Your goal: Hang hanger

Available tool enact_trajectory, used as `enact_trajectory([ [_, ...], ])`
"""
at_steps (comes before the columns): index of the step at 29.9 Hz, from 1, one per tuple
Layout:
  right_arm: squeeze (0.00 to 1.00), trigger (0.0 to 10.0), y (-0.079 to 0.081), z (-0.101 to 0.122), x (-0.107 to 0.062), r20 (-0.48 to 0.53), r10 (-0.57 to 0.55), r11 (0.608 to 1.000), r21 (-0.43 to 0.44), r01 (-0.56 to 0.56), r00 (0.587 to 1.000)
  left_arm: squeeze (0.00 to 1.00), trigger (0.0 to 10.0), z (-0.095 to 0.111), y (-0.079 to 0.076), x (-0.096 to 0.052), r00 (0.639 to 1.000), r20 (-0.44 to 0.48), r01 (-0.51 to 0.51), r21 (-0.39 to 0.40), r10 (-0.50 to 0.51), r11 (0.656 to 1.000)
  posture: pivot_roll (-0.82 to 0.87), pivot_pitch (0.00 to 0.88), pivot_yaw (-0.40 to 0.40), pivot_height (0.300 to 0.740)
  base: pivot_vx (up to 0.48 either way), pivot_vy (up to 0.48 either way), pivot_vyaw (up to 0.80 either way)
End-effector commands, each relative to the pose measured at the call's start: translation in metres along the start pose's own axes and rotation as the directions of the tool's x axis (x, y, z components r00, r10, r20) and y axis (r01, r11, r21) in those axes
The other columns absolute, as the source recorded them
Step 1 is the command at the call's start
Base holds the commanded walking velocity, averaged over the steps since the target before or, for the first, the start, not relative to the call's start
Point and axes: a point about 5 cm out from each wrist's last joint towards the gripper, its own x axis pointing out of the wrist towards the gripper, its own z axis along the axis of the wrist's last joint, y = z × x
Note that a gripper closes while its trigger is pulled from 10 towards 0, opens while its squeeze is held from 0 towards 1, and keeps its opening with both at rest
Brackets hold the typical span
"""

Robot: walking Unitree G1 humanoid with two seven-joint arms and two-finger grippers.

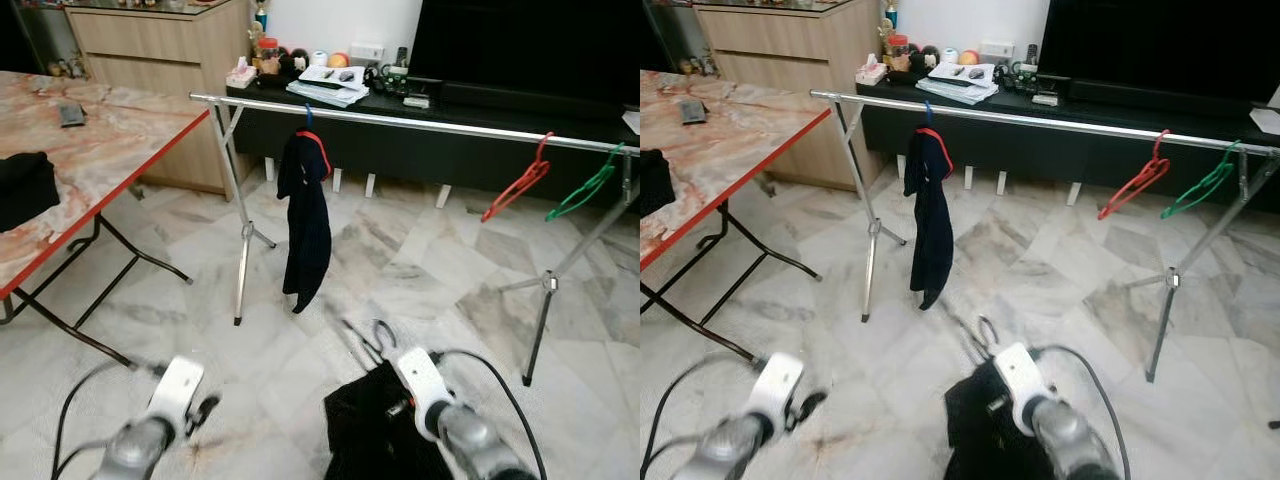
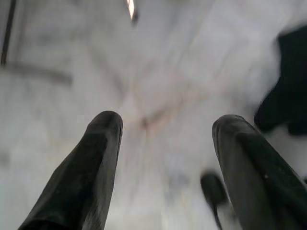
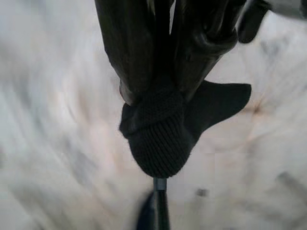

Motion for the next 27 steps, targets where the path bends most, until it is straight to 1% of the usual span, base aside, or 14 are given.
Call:
enact_trajectory([
  [1,0.0,0.0,-0.009,-0.016,-0.005,-0.045,-0.118,0.983,0.137,0.123,0.992,0.0,10.0,-0.022,-0.003,-0.004,0.997,-0.067,-0.028,-0.021,0.026,0.999,0.07,0.014,-0.026,0.74,0.0,0.0,0.0],
  [2,0.0,0.0,-0.009,-0.016,-0.005,-0.045,-0.118,0.983,0.137,0.123,0.992,0.0,10.0,-0.022,-0.003,-0.004,0.997,-0.067,-0.028,-0.021,0.026,0.999,0.07,0.014,-0.026,0.74,0.0,0.0,0.0],
  [3,0.0,0.0,-0.009,-0.029,-0.008,-0.079,-0.154,0.962,0.216,0.167,0.985,0.0,10.0,-0.036,-0.005,-0.008,0.993,-0.113,-0.038,-0.019,0.036,0.999,0.07,0.013,-0.021,0.74,0.0,0.0,0.0],
  [4,0.0,0.0,-0.008,-0.04,-0.011,-0.11,-0.176,0.942,0.268,0.2,0.978,0.0,10.0,-0.047,-0.008,-0.012,0.987,-0.154,-0.047,-0.03,0.042,0.998,0.07,0.013,-0.018,0.74,0.0,0.0,0.0],
  [6,0.0,0.0,-0.006,-0.048,-0.013,-0.137,-0.19,0.929,0.295,0.223,0.972,0.0,10.0,-0.055,-0.011,-0.014,0.983,-0.18,-0.048,-0.043,0.039,0.998,0.07,0.011,-0.013,0.74,0.0,0.0,0.0],
  [7,0.0,0.0,-0.006,-0.056,-0.016,-0.173,-0.211,0.908,0.331,0.258,0.962,0.0,10.0,-0.061,-0.015,-0.016,0.978,-0.206,-0.041,-0.048,0.031,0.998,0.07,0.011,-0.009,0.74,0.0,0.0,0.0],
  [8,0.0,0.0,-0.006,-0.056,-0.016,-0.173,-0.211,0.908,0.331,0.258,0.962,0.0,10.0,-0.061,-0.015,-0.016,0.978,-0.206,-0.041,-0.048,0.031,0.998,0.07,0.011,-0.009,0.74,0.0,0.0,0.0],
  [9,0.0,0.0,-0.005,-0.063,-0.018,-0.199,-0.233,0.889,0.352,0.292,0.952,0.0,10.0,-0.068,-0.019,-0.018,0.973,-0.229,-0.035,-0.055,0.022,0.998,0.07,0.006,0.0,0.74,0.0,0.0,0.0],
  [11,0.0,0.0,-0.005,-0.065,-0.019,-0.209,-0.242,0.884,0.356,0.304,0.948,0.0,10.0,-0.069,-0.02,-0.019,0.972,-0.235,-0.035,-0.058,0.02,0.998,0.06,0.005,0.002,0.74,0.0,0.0,0.0],
  [12,0.0,0.0,-0.005,-0.071,-0.021,-0.235,-0.262,0.863,0.377,0.336,0.936,0.0,10.0,-0.072,-0.022,-0.02,0.969,-0.245,-0.039,-0.068,0.021,0.997,0.06,0.003,0.005,0.74,0.0,0.0,0.0],
  [13,0.0,0.0,-0.005,-0.075,-0.023,-0.255,-0.275,0.855,0.376,0.358,0.927,0.0,10.0,-0.074,-0.024,-0.02,0.968,-0.252,-0.04,-0.072,0.02,0.997,0.06,0.001,0.007,0.74,0.0,0.0,0.0],
  [15,0.0,0.0,-0.005,-0.076,-0.023,-0.259,-0.278,0.855,0.373,0.361,0.925,0.0,10.0,-0.074,-0.025,-0.021,0.967,-0.252,-0.039,-0.072,0.02,0.997,0.06,0.001,0.007,0.74,0.0,0.0,0.0],
  [17,0.0,0.0,-0.004,-0.081,-0.025,-0.267,-0.268,0.868,0.349,0.352,0.926,0.0,10.0,-0.075,-0.026,-0.021,0.967,-0.256,-0.045,-0.08,0.023,0.996,0.06,0.003,0.011,0.74,0.0,0.0,0.0],
  [27,0.0,0.0,-0.006,-0.103,-0.036,-0.327,-0.277,0.863,0.329,0.384,0.903,0.0,10.0,-0.078,-0.028,-0.022,0.963,-0.271,-0.021,-0.07,0.001,0.997,0.06,0.043,0.015,0.74,0.0,0.0,0.0],
])
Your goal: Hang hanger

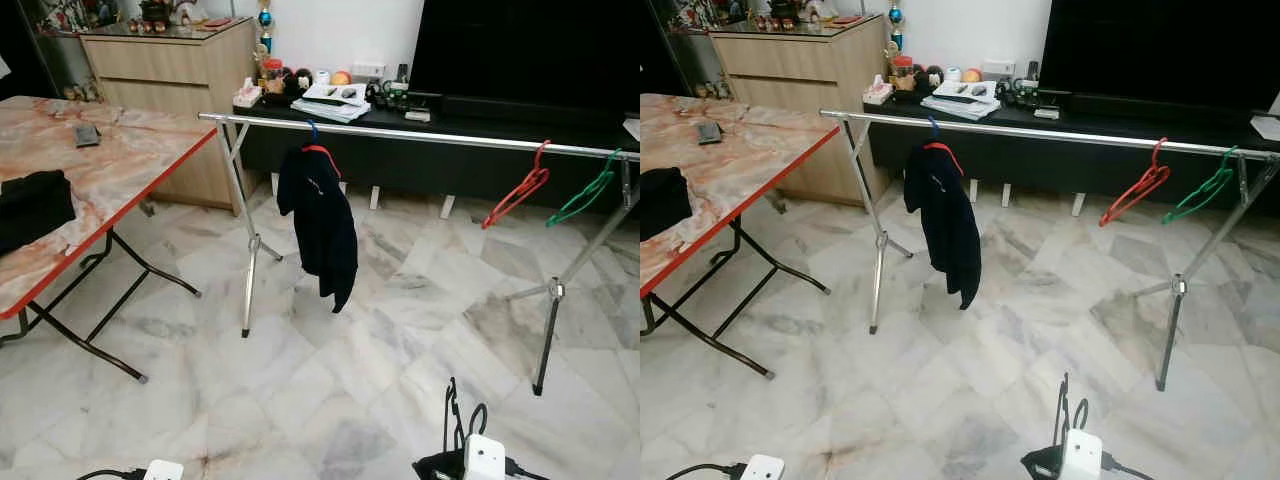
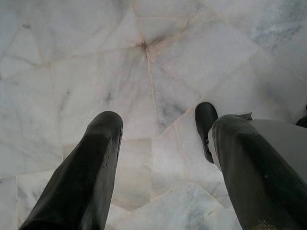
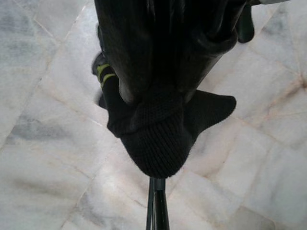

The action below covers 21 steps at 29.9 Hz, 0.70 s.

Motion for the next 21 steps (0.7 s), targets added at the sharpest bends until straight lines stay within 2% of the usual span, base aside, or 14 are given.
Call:
enact_trajectory([
  [1,0.0,0.0,-0.004,-0.017,-0.003,-0.062,-0.012,1.0,0.002,0.013,0.998,0.0,10.0,-0.004,0.001,-0.001,1.0,-0.018,-0.001,0.009,0.001,1.0,0.06,0.043,0.015,0.74,0.0,0.0,0.0],
  [9,0.0,0.0,-0.009,-0.031,-0.006,-0.094,-0.001,1.0,-0.025,-0.001,0.996,0.0,10.0,-0.016,0.004,-0.003,0.997,-0.071,-0.01,-0.004,0.01,1.0,0.06,0.06,0.014,0.74,0.0,0.0,0.0],
  [13,0.0,0.0,-0.01,-0.032,-0.007,-0.091,-0.013,0.999,-0.032,0.01,0.996,0.0,10.0,-0.016,-0.001,-0.002,0.997,-0.083,-0.008,-0.01,0.007,1.0,0.06,0.063,0.014,0.74,0.0,0.0,0.0],
  [19,0.0,0.0,-0.011,-0.03,-0.006,-0.077,-0.019,1.0,-0.02,0.018,0.997,0.0,10.0,-0.003,-0.019,0.003,0.997,-0.077,0.008,-0.008,-0.009,1.0,0.06,0.068,0.012,0.74,0.0,0.0,0.0],
  [20,0.0,0.0,-0.012,-0.028,-0.006,-0.068,-0.024,1.0,-0.014,0.023,0.997,0.0,10.0,0.004,-0.026,0.005,0.997,-0.07,0.015,-0.008,-0.015,1.0,0.06,0.068,0.012,0.74,0.0,0.0,0.0],
  [21,0.0,0.0,-0.014,-0.023,-0.005,-0.047,-0.036,0.999,0.0,0.036,0.998,0.0,10.0,0.017,-0.042,0.008,0.998,-0.056,0.029,-0.007,-0.029,1.0,0.06,0.071,0.011,0.74,0.0,0.0,0.0],
])
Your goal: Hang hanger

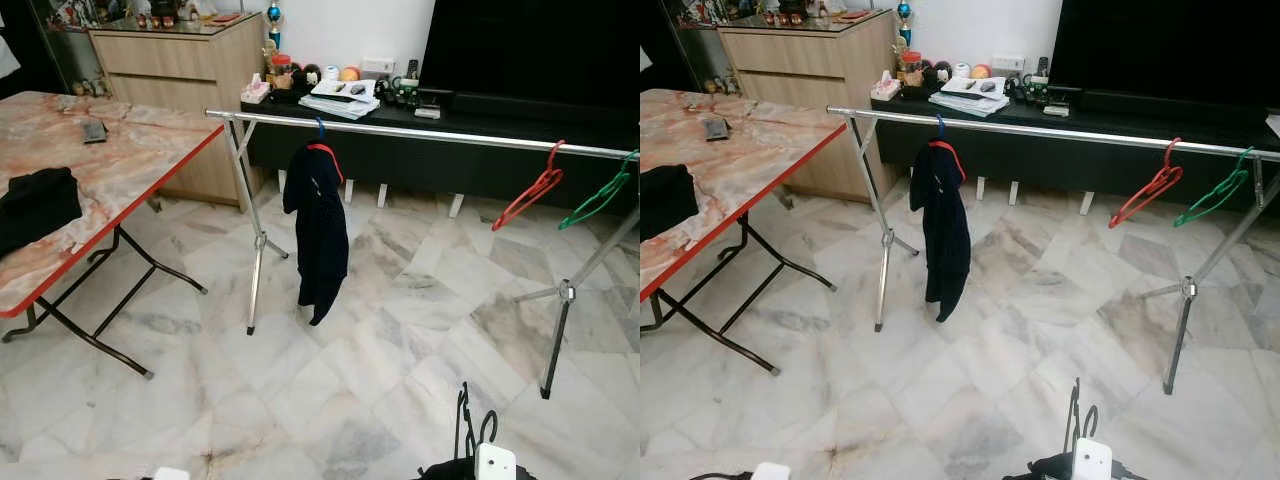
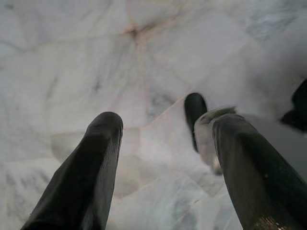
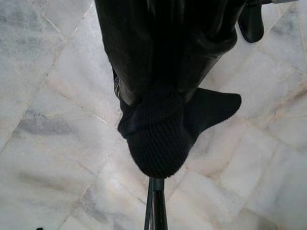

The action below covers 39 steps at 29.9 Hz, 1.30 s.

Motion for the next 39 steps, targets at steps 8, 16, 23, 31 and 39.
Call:
enact_trajectory([
  [8,0.0,0.0,-0.01,0.006,0.001,0.034,-0.042,0.97,-0.24,0.049,0.999,0.0,10.0,0.029,-0.038,0.005,1.0,0.012,0.028,0.029,-0.028,0.999,0.06,0.07,0.016,0.74,0.0,0.0,0.0],
  [16,0.0,0.0,-0.026,0.016,0.001,0.094,-0.066,0.894,-0.438,0.1,0.993,0.0,10.0,0.014,-0.021,0.003,1.0,-0.004,0.008,0.023,-0.008,1.0,0.05,0.074,0.015,0.74,0.0,0.0,0.0],
  [23,0.0,0.0,-0.03,-0.002,-0.003,0.043,-0.053,0.886,-0.46,0.067,0.998,0.0,10.0,0.012,-0.014,0.003,1.0,-0.005,-0.017,0.019,0.018,1.0,0.06,0.074,0.013,0.74,0.0,0.0,0.0],
  [31,0.0,0.0,-0.039,-0.029,-0.011,-0.006,-0.045,0.875,-0.483,0.036,0.999,0.0,10.0,0.015,0.01,0.001,0.993,0.045,-0.105,-0.06,0.108,0.993,0.06,0.06,0.013,0.74,0.0,0.0,0.0],
  [39,0.0,0.0,-0.037,-0.04,-0.015,-0.016,-0.003,0.884,-0.468,-0.005,1.0,0.0,10.0,0.01,0.011,0.0,0.993,0.062,-0.099,-0.062,0.103,0.993,0.07,0.01,0.016,0.74,0.0,0.0,0.0],
])
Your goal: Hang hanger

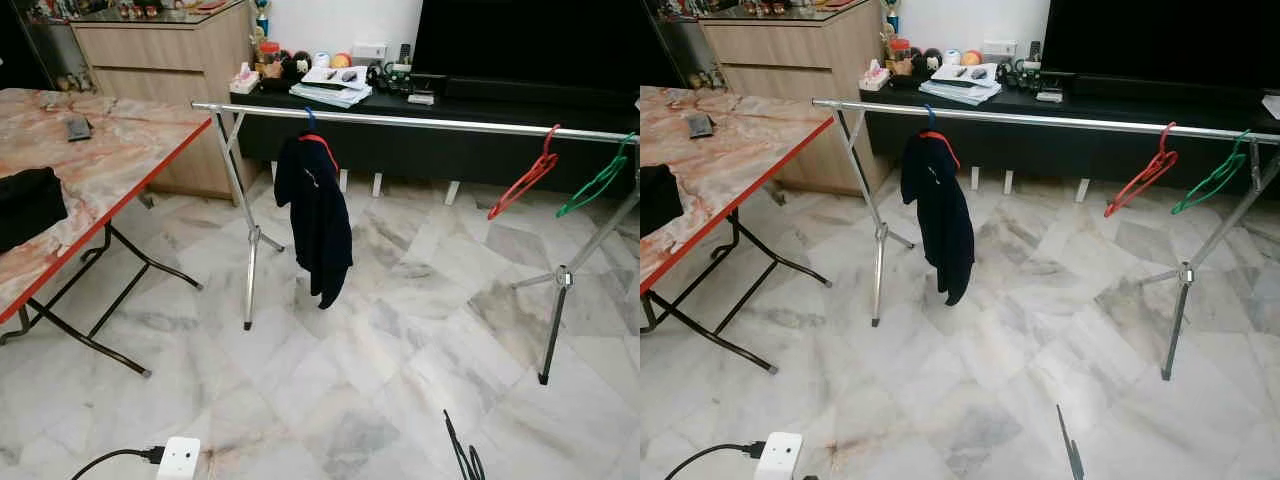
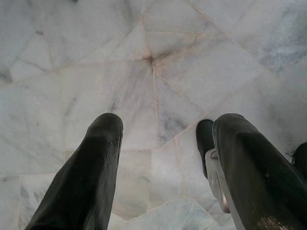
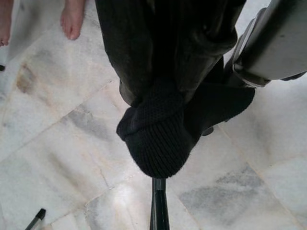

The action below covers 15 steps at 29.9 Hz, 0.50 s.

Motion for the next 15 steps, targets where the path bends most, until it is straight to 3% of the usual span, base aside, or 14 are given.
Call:
enact_trajectory([
  [1,0.0,0.0,0.002,-0.001,-0.001,0.017,0.009,1.0,0.011,-0.009,1.0,0.0,10.0,-0.01,0.001,-0.002,1.0,-0.021,0.001,0.0,-0.001,1.0,0.07,0.01,0.016,0.74,0.0,0.0,0.0],
  [4,0.0,0.0,0.007,0.002,-0.001,0.027,0.029,0.999,0.03,-0.03,0.999,0.0,10.0,-0.017,0.003,-0.004,0.999,-0.034,0.016,0.004,-0.015,1.0,0.06,0.0,0.018,0.74,0.0,0.0,0.0],
  [6,0.0,0.0,0.008,0.004,0.0,0.025,0.031,0.999,0.032,-0.031,0.999,0.0,10.0,-0.037,0.034,-0.011,0.999,-0.043,-0.006,-0.005,0.006,1.0,0.06,0.0,0.018,0.74,0.0,0.0,0.0],
  [7,0.0,0.0,0.01,0.006,0.001,0.028,0.041,0.998,0.041,-0.042,0.999,0.0,10.0,-0.059,0.067,-0.023,0.997,-0.065,-0.03,-0.004,0.029,1.0,0.06,0.0,0.016,0.74,0.0,0.0,0.0],
  [8,0.0,0.0,0.011,0.008,0.001,0.033,0.048,0.998,0.045,-0.05,0.998,0.0,10.0,-0.065,0.075,-0.027,0.997,-0.072,-0.03,0.012,0.03,0.999,0.06,0.0,0.015,0.74,0.0,0.0,0.0],
  [12,0.0,0.0,0.011,0.008,0.001,0.03,0.049,0.996,0.067,-0.051,0.998,0.0,10.0,-0.072,0.088,-0.033,0.994,-0.095,-0.053,0.046,0.057,0.998,0.06,0.0,0.014,0.74,0.0,0.0,0.0],
  [15,0.0,0.0,0.009,0.006,0.001,0.014,0.035,0.993,0.11,-0.036,0.999,0.0,10.0,-0.077,0.096,-0.036,0.989,-0.111,-0.097,0.018,0.098,0.995,0.06,0.0,0.012,0.74,0.0,0.0,0.0],
])
